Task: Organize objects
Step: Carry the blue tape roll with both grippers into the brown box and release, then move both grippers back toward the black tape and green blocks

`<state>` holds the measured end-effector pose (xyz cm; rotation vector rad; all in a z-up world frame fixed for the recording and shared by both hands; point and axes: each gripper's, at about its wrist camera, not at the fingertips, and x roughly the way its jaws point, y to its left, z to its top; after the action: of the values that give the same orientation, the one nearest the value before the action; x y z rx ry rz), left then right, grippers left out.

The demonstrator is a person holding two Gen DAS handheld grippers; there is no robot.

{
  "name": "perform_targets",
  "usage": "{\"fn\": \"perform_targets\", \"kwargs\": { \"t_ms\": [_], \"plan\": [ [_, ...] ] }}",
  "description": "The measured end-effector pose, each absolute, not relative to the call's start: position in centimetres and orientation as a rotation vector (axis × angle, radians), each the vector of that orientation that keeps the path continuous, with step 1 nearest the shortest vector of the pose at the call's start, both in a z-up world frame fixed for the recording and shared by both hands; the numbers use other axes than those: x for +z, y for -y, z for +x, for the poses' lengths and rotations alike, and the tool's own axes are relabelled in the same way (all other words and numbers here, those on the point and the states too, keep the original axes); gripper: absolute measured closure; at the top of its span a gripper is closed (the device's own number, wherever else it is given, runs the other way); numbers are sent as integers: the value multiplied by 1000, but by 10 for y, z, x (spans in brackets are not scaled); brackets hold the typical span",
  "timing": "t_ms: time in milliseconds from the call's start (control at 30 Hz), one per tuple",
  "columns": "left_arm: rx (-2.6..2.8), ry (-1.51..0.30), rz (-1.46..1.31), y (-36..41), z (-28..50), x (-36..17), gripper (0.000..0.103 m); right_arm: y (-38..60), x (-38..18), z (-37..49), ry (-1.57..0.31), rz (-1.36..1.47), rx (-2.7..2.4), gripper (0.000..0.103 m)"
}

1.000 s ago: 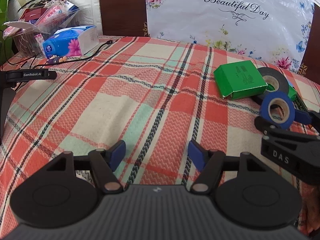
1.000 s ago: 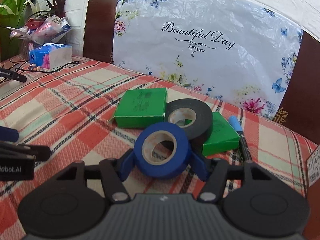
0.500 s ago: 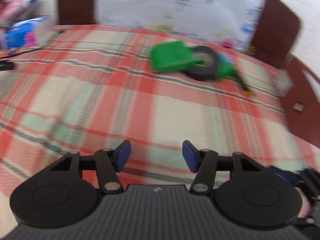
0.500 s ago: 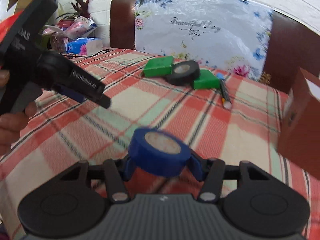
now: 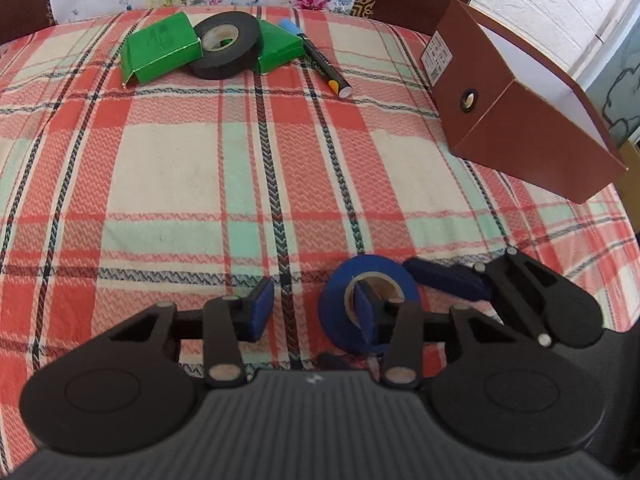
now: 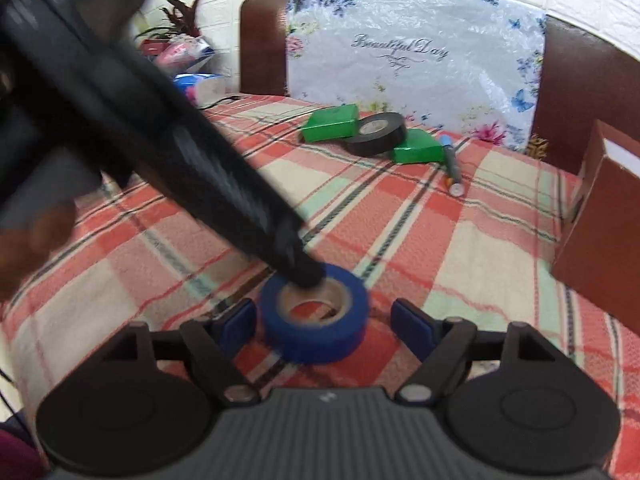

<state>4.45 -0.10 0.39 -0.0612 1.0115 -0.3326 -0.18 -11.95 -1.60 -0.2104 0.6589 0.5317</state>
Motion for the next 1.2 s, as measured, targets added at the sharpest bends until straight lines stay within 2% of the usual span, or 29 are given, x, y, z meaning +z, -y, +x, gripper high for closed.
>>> {"fn": "perform_targets", "kwargs": {
  "t_ms": [33, 67, 133, 233, 367, 467, 567, 733, 767, 800, 933, 1100, 1167, 1200],
  "plan": [
    [-332, -1006, -31, 5, 42, 4, 66, 120, -16, -5, -666, -202, 557, 27],
    [-342, -1012, -18, 9, 40, 4, 82, 121, -17, -7, -668, -200, 568, 33],
    [-342, -1021, 9, 15, 41, 5, 84, 120, -18, -13, -640, -224, 552, 45],
    [-357, -982, 34, 32, 50, 26, 84, 129, -10, -14, -604, -192, 520, 45],
    [-470, -800, 95, 82, 72, 81, 84, 161, 24, -13, -382, -212, 348, 45],
    [-563, -677, 144, 131, 96, 104, 83, 196, 47, 3, -272, -217, 181, 45],
    [-596, -643, 184, 175, 128, 97, 82, 237, 58, 36, -287, -142, 75, 45],
    [-559, -705, 153, 210, 166, 72, 82, 278, 46, 85, -391, -12, 3, 45],
    [-544, -704, 124, 207, 168, 73, 82, 281, 44, 87, -384, -5, -15, 34],
    [-537, -708, 102, 203, 170, 73, 82, 283, 44, 87, -373, 0, -46, 27],
    [-547, -701, 64, 187, 152, 80, 82, 283, 44, 71, -351, 38, -53, 36],
    [-611, -642, -11, 124, 106, 77, 82, 256, 44, 18, -230, 13, 16, 36],
    [-520, -615, 16, 96, 86, 72, 64, 240, 40, 6, -228, -5, 72, 36],
    [-487, -604, 32, 84, 79, 67, 63, 232, 37, 1, -245, -11, 107, 37]
  ]
}}
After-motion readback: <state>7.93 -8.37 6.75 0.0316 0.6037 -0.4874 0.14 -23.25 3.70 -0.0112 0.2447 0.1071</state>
